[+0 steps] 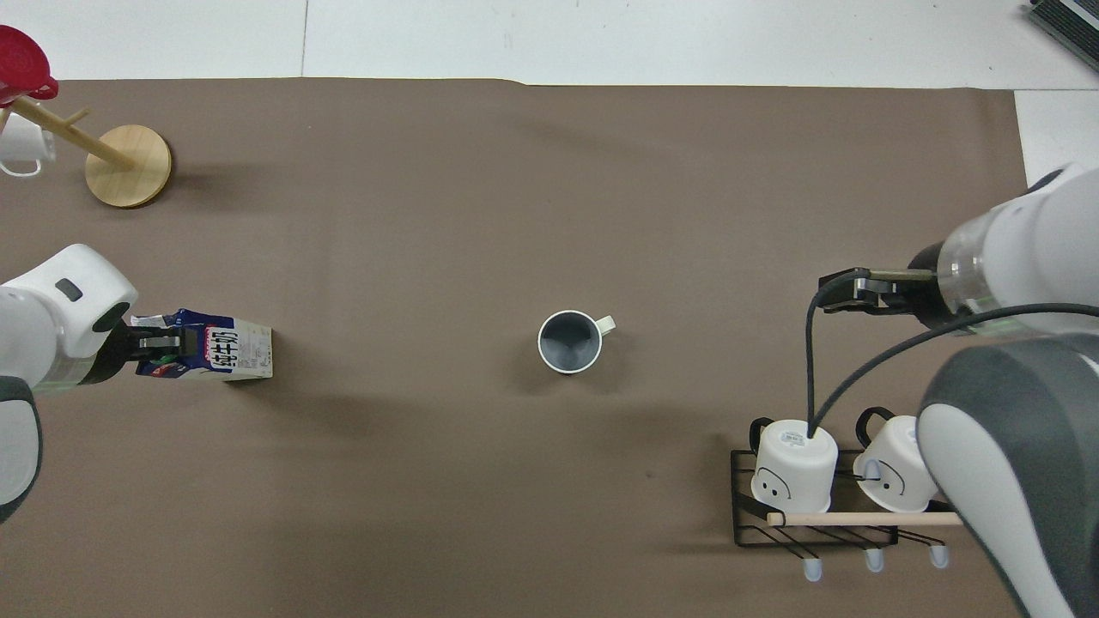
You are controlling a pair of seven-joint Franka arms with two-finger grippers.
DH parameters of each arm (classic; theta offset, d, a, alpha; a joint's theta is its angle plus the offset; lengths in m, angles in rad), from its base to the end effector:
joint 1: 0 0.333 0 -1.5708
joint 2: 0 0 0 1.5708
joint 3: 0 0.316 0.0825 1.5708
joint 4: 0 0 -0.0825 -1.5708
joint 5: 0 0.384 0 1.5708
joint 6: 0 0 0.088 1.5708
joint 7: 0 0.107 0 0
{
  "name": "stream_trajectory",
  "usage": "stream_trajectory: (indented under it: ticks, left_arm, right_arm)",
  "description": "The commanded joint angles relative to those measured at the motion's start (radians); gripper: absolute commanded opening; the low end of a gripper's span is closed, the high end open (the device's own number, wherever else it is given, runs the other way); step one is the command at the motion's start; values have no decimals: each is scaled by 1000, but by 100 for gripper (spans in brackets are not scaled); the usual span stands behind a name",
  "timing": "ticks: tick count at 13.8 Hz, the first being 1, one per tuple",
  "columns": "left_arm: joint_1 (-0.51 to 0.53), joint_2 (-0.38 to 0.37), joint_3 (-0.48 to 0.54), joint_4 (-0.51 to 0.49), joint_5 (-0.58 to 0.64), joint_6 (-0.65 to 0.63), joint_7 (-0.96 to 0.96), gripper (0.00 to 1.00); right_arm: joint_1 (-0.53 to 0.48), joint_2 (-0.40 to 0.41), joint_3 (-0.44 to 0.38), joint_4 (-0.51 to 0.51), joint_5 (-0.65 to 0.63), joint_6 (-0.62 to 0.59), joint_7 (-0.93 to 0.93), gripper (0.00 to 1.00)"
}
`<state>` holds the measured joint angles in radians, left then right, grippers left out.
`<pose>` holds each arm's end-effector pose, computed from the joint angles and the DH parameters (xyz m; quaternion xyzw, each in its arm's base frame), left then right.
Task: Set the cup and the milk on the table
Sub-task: 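Carry the milk carton with the left gripper beside the mug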
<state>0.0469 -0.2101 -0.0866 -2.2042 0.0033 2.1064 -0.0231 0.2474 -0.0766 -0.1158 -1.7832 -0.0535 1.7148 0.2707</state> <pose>0.4979 -0.0213 0.4799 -0.9984 0.0086 -0.0560 0.0088 0.5350 0.0638 0.5777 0.9976 -0.0656 0.0082 0.0208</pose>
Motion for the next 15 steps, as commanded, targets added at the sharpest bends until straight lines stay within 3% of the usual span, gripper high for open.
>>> stream_trajectory:
  ticks: [1,4,8,11,15]
  left_arm:
    - [-5,8,-10,66,-8,-57,-46,50]
    - [-73,6,-13,93,-9,-94,-128,48]
    - [-250,9,-13,124,-54,-125,-332,47]
    - [-367,32,-13,169,-54,-120,-466,46]
    - [-441,69,-13,166,-52,-36,-532,45]
  right_arm:
    - [-68,-25,10,-28,6,-15,-71,100]
    - [-134,-28,10,-42,7,-15,-113,100]
    - [-152,-26,8,-16,27,-15,-116,100]
    - [-155,-23,-19,57,41,-59,-148,100]
    - [-163,-22,-30,171,43,-164,-177,100]
